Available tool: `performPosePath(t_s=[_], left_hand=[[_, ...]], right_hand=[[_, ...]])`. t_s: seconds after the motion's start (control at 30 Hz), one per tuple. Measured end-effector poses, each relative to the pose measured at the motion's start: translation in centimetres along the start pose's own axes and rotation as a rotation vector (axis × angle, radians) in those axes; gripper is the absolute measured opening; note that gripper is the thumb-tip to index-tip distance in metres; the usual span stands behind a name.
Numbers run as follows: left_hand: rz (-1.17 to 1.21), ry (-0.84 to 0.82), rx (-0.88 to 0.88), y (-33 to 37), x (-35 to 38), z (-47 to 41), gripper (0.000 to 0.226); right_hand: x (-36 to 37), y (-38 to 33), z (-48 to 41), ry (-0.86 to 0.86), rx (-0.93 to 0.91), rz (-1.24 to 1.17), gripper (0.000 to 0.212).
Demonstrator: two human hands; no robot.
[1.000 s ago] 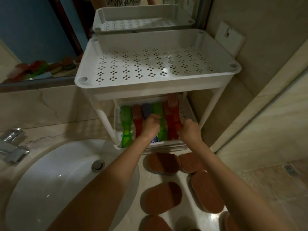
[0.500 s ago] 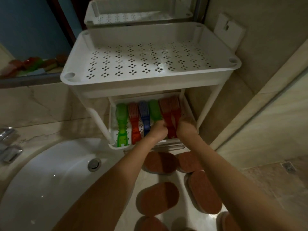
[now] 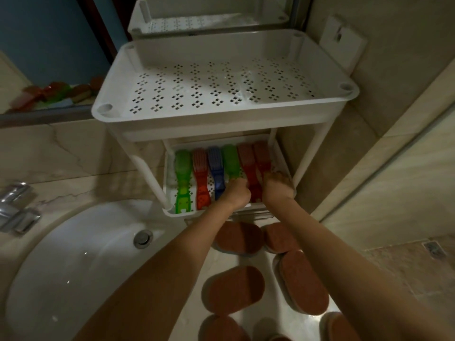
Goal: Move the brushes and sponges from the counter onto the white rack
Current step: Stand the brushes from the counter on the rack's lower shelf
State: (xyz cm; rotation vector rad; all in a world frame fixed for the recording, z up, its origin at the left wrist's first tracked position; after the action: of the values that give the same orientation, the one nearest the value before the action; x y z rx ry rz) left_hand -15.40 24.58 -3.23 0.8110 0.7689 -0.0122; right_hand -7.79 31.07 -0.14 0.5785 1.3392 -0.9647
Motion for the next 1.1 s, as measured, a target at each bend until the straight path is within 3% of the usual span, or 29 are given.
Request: performPosePath(t_s=[0.27, 0.67, 0.83, 0.97, 1.1], left_hand=[[-0.158, -0.04, 0.125, 0.6, 0.4, 1.6, 0.062], [-0.2, -0.026, 0.108, 0.9, 0.6, 2.0, 0.055], [-0.093, 0.242, 0.107, 1.3, -3.5, 4.9, 0.045], [0.067, 0.427, 0.054, -2.5, -7.9, 10.6, 0.034], [0.242, 0.561, -0.128, -11.6, -12.1, 17.7, 0.031]], right_hand=[[-0.3, -0.1, 0.7, 0.029, -0.03, 0.038, 0.041], [-1.2, -0.2, 1.8, 0.034, -0.049, 0.019, 0.035], [-2.4, -0.9, 4.0, 0.221, -0.137, -0.053, 0.031], [-3.1, -5.2, 8.9, 0.413, -0.32, -0.314, 0.03], [-0.9, -11.9, 15.4, 0.226, -0.415, -0.575, 0.033]])
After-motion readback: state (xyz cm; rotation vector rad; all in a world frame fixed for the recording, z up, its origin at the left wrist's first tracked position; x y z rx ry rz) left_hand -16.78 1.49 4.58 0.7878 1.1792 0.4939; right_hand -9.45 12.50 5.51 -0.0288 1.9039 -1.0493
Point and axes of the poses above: each hand's wrist, its own z-axis away from the middle knuckle, its own x-axis out of the palm, y = z × x, the point moved 6 cm from there along -z, towards the middle knuckle, and after that the axes turned 6 degrees about y, right-handed, at the moved point
